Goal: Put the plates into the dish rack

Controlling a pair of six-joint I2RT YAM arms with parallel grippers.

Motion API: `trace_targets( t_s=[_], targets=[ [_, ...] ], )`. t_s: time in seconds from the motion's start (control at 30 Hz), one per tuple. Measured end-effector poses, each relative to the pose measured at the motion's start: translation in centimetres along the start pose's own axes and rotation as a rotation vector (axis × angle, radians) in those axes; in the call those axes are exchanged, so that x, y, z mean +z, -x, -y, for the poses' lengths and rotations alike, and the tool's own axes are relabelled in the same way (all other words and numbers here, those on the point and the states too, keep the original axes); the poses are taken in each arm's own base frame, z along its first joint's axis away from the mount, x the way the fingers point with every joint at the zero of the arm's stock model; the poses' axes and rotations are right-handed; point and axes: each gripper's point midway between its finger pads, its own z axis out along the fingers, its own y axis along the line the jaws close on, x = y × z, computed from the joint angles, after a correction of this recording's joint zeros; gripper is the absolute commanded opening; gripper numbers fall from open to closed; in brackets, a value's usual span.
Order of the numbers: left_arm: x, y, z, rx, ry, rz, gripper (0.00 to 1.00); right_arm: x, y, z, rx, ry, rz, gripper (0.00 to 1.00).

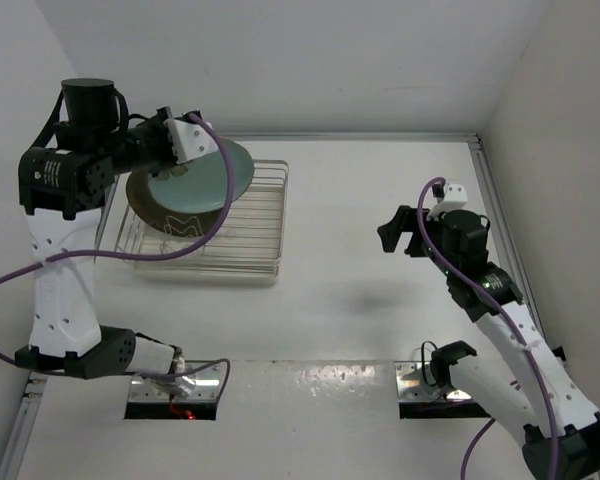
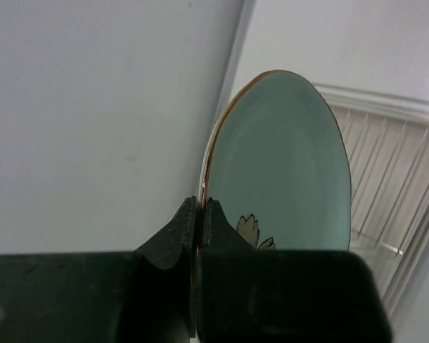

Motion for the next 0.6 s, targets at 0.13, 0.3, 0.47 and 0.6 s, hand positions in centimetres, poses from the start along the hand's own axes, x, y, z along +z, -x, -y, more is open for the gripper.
trace_targets(
  t_s=[0.13, 0.3, 0.47, 0.6],
  targets=[
    [-0.5, -4.9, 1.1, -0.006, -0.063, -0.122, 0.0, 0.7, -0.3, -0.5, -0.004, 0.027, -0.02, 0.99],
    [0.0, -11.7, 1.6, -0.007, -0.136, -0.254, 0.0, 0.8, 0.5, -1.1, -0.008, 0.056, 0.008, 0.99],
    [1.4, -14.3, 3.6, 0.06, -0.246, -0.254, 0.0, 0.8, 0.6, -1.1, -0.023, 0.058, 0.015, 0.99],
    [2.6, -15.3, 5.5, 0.132, -0.327, -0.208, 0.0, 0.7, 0.8, -1.0, -0.033, 0.053, 0.025, 0.99]
  ],
)
